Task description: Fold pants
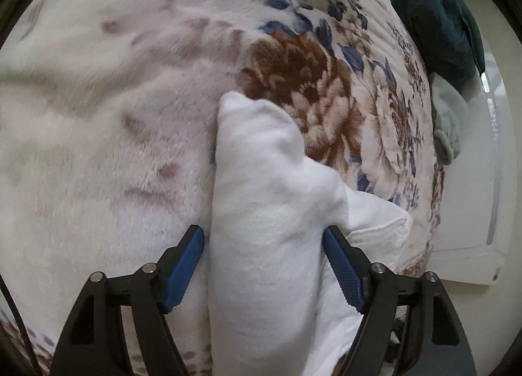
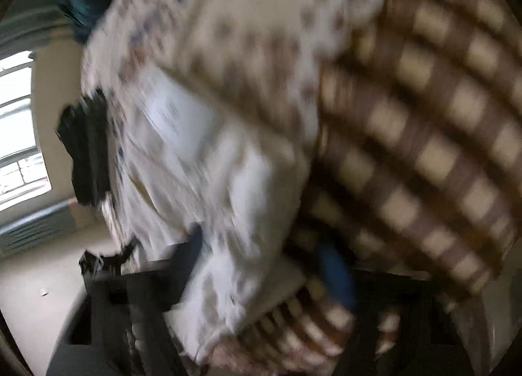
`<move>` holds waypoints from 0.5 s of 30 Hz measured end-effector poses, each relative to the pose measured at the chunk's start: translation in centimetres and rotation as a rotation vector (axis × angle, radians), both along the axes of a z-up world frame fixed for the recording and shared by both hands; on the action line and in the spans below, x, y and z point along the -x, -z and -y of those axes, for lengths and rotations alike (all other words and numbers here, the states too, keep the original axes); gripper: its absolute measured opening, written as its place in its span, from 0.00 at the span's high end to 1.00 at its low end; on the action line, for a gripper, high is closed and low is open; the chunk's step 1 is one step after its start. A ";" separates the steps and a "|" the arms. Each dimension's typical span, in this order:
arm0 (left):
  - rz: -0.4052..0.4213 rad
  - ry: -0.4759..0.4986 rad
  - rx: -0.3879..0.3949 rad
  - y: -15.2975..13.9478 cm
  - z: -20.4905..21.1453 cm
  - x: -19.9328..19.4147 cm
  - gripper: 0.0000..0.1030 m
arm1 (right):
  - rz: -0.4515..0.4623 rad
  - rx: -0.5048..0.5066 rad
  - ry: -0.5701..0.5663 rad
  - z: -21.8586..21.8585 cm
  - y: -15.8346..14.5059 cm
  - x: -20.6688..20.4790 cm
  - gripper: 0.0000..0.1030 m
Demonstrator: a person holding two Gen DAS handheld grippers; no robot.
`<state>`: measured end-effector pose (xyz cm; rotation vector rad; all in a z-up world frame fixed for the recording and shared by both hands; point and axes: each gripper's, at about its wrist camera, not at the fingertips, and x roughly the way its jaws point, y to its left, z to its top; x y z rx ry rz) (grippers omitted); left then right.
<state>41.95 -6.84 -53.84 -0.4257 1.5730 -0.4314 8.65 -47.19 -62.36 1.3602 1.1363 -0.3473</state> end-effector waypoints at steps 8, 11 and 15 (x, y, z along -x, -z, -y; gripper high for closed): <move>0.033 0.036 -0.024 0.0 1.9 -1.7 0.28 | -0.021 0.090 -0.104 1.4 -4.5 1.9 0.87; 0.082 0.078 -0.036 -0.3 2.6 -2.4 0.45 | -0.090 -0.023 -0.092 1.6 -0.4 2.0 0.72; 0.074 0.085 -0.004 0.4 1.5 -2.8 0.58 | -0.074 -0.109 -0.023 2.5 0.6 2.3 0.42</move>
